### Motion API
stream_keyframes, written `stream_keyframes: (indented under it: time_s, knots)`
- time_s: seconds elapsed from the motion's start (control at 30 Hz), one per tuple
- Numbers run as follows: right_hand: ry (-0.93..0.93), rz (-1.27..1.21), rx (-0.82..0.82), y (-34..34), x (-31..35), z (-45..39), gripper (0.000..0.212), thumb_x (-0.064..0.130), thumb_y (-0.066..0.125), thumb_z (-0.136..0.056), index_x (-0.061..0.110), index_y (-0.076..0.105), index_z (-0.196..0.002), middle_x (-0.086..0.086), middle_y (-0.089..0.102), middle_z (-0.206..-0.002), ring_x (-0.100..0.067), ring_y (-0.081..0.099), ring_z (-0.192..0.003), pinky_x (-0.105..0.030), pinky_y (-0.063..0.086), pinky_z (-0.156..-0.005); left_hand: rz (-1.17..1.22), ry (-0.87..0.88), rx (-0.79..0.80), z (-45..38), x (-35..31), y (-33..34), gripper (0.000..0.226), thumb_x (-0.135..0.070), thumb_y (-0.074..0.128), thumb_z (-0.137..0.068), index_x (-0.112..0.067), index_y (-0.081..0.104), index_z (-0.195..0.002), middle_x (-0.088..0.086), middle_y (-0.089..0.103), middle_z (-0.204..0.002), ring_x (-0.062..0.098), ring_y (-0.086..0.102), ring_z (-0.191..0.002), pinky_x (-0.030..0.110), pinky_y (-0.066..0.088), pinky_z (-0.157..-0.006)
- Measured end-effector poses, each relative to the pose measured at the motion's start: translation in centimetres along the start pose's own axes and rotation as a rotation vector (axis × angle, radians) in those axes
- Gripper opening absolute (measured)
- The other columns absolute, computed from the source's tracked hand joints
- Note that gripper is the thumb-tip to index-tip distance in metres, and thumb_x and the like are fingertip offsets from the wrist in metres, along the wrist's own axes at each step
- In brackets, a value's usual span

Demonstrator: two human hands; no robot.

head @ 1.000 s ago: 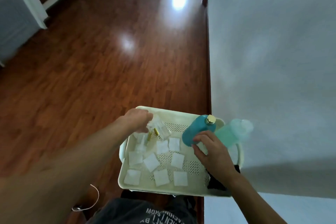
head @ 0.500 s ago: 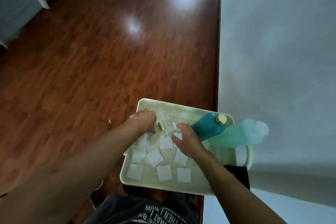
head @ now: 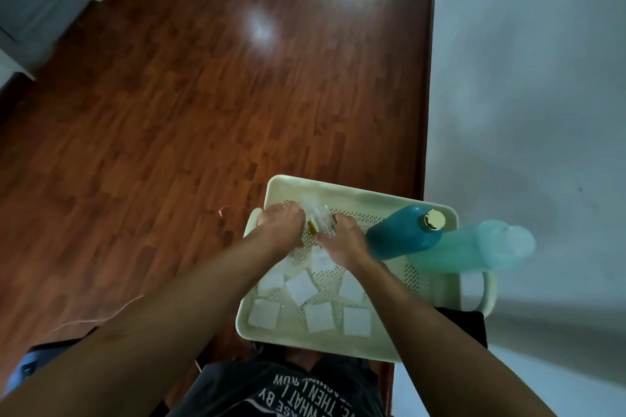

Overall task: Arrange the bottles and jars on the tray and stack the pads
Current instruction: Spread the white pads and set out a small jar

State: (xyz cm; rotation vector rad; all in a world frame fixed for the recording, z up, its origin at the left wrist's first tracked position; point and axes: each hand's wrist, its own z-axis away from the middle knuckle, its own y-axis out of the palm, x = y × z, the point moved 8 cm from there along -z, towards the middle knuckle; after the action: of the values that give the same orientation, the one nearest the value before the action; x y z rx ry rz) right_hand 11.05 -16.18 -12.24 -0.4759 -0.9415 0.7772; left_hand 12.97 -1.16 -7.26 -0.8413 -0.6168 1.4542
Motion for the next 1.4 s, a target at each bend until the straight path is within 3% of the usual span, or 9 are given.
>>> stream_keyframes:
  time_s: [0.17,0.33,0.47,0.67,0.87,0.97,1.1,1.23,1.4]
  knots:
    - [0.070,-0.148,-0.025,0.0,-1.4,0.4,0.036,0.039,0.070,-0.090,0.021,0.059,-0.119,-0.003,0.064,-0.106,-0.021,0.068,-0.082,-0.038,0.062,-0.063,-0.019,-0.012,-0.040,0.6,-0.3,0.3,0.074,-0.036,0.084,-0.080,0.002,0.049,-0.133,0.013,0.066,-0.123,0.030,0.067,-0.108,0.035,0.051,-0.077]
    - [0.090,-0.429,0.007,-0.3,-2.8,2.2,0.038,0.032,0.070,-0.091,0.020,0.056,-0.124,0.001,0.070,-0.096,-0.010,0.069,-0.072,-0.028,0.058,-0.057,-0.013,-0.014,-0.072,1.1,-0.5,0.7,0.079,-0.038,0.080,-0.083,0.005,0.042,-0.138,0.015,0.062,-0.130,0.032,0.064,-0.115,0.038,0.052,-0.088]
    - [0.075,-0.454,0.075,-0.2,-3.9,3.6,0.043,0.027,0.074,-0.084,0.027,0.054,-0.122,-0.001,0.068,-0.104,-0.020,0.068,-0.092,-0.042,0.060,-0.077,0.028,-0.026,-0.091,1.5,-0.6,1.6,0.080,-0.040,0.072,-0.090,0.012,0.039,-0.141,0.021,0.060,-0.132,0.034,0.063,-0.117,0.039,0.052,-0.092]
    - [0.069,-0.421,0.068,-0.1,-5.6,5.5,0.056,0.024,0.082,-0.074,0.026,0.049,-0.119,0.000,0.066,-0.104,-0.015,0.067,-0.091,-0.031,0.056,-0.072,-0.083,-0.029,-0.113,2.8,-1.1,2.8,0.111,-0.052,0.073,-0.084,0.013,0.015,-0.151,0.028,0.044,-0.144,0.039,0.054,-0.126,0.042,0.047,-0.102]
    - [0.025,-0.433,-0.027,-0.1,-7.0,7.2,0.061,0.022,0.086,-0.063,0.033,0.048,-0.110,0.006,0.065,-0.101,-0.011,0.067,-0.091,-0.030,0.057,-0.072,-0.066,-0.008,-0.109,3.9,-1.2,4.1,0.106,-0.047,0.072,-0.087,0.004,0.008,-0.155,0.027,0.041,-0.146,0.039,0.055,-0.123,0.043,0.047,-0.101]
    - [-0.022,-0.411,-0.054,0.1,-7.2,8.2,0.062,0.030,0.085,-0.068,0.045,0.046,-0.114,0.015,0.067,-0.106,-0.004,0.067,-0.094,-0.036,0.058,-0.078,-0.078,0.011,-0.125,4.3,-1.5,4.2,0.098,-0.040,0.068,-0.092,0.001,0.007,-0.156,0.025,0.046,-0.142,0.036,0.060,-0.118,0.040,0.050,-0.096]
    - [-0.056,-0.370,-0.069,0.2,-6.7,9.2,0.060,0.038,0.083,-0.069,0.062,0.045,-0.109,0.023,0.066,-0.104,0.006,0.064,-0.091,-0.022,0.055,-0.072,-0.046,0.012,-0.121,4.6,-1.4,4.3,0.090,-0.031,0.067,-0.092,-0.002,0.011,-0.155,0.021,0.050,-0.136,0.035,0.061,-0.113,0.039,0.051,-0.091]
    - [-0.049,-0.347,-0.097,0.5,-7.0,9.7,0.062,0.032,0.086,-0.070,0.042,0.046,-0.117,0.012,0.065,-0.107,-0.007,0.065,-0.094,-0.040,0.059,-0.083,-0.032,0.014,-0.175,5.2,-1.1,3.5,0.084,-0.032,0.069,-0.088,-0.005,0.021,-0.151,0.018,0.055,-0.129,0.033,0.063,-0.107,0.038,0.053,-0.085]
    - [-0.097,-0.318,-0.086,0.6,-6.8,10.2,0.061,0.030,0.086,-0.073,0.036,0.051,-0.122,0.013,0.065,-0.112,-0.009,0.065,-0.100,-0.040,0.058,-0.088,-0.035,0.026,-0.241,5.4,-0.6,1.4,0.068,-0.035,0.072,-0.081,-0.009,0.039,-0.135,0.014,0.060,-0.117,0.032,0.063,-0.102,0.036,0.049,-0.077]
